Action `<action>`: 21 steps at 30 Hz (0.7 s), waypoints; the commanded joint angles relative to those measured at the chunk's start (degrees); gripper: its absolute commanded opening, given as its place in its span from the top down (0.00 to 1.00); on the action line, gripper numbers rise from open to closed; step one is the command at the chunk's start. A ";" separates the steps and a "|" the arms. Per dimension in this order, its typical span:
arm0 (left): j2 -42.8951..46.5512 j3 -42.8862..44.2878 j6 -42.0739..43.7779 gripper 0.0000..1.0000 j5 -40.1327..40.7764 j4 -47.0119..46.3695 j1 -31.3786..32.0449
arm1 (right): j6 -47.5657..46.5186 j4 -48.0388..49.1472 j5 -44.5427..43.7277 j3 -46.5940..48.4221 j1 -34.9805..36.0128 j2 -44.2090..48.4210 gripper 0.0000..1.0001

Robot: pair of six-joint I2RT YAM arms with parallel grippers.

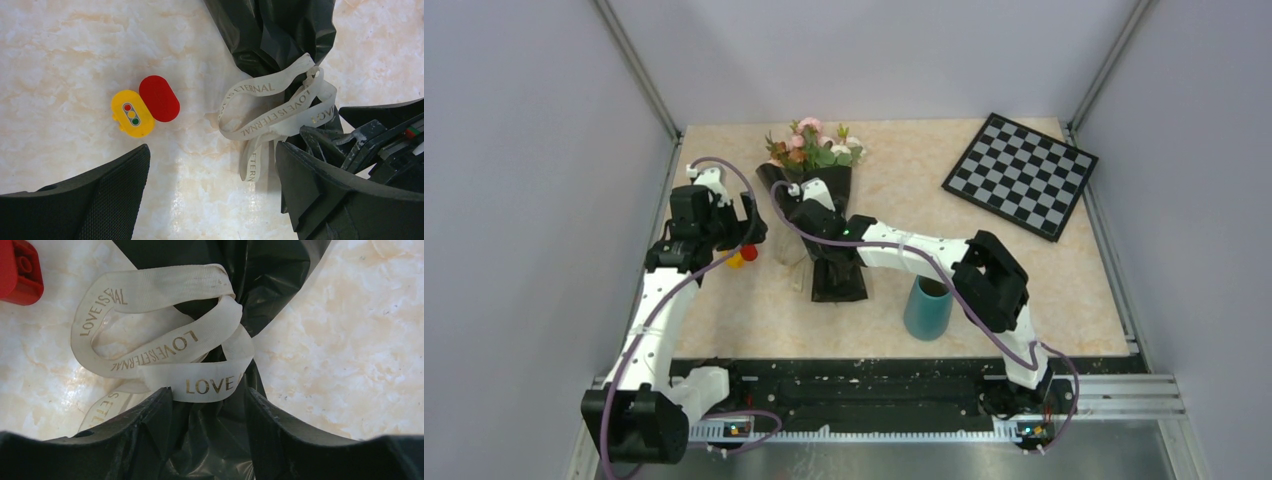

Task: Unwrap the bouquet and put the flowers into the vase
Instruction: Untie the ribbon from the wrapping paper.

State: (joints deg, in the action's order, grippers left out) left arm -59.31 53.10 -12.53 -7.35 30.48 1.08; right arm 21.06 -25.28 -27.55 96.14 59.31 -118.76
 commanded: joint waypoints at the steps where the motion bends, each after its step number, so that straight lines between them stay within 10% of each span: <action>1: -0.49 0.08 0.93 0.01 -1.52 -1.21 0.12 | -0.63 2.63 -3.12 1.42 0.04 0.02 0.48; 7: -1.10 0.17 0.93 0.01 -1.60 -1.17 0.09 | -0.90 3.52 -4.84 0.80 -0.06 1.27 0.56; 12: -1.75 0.24 1.09 0.01 -1.95 -1.19 0.11 | -0.23 3.51 -4.09 0.55 -1.04 1.76 0.84; 21: -2.73 0.18 2.70 0.01 -5.75 -1.62 0.13 | 6.44 7.51 2.29 -8.66 -6.82 8.01 0.85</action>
State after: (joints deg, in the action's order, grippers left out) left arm -61.78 53.10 -11.79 -8.99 30.46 1.13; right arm 22.87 -21.37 -28.99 91.74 56.21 -116.75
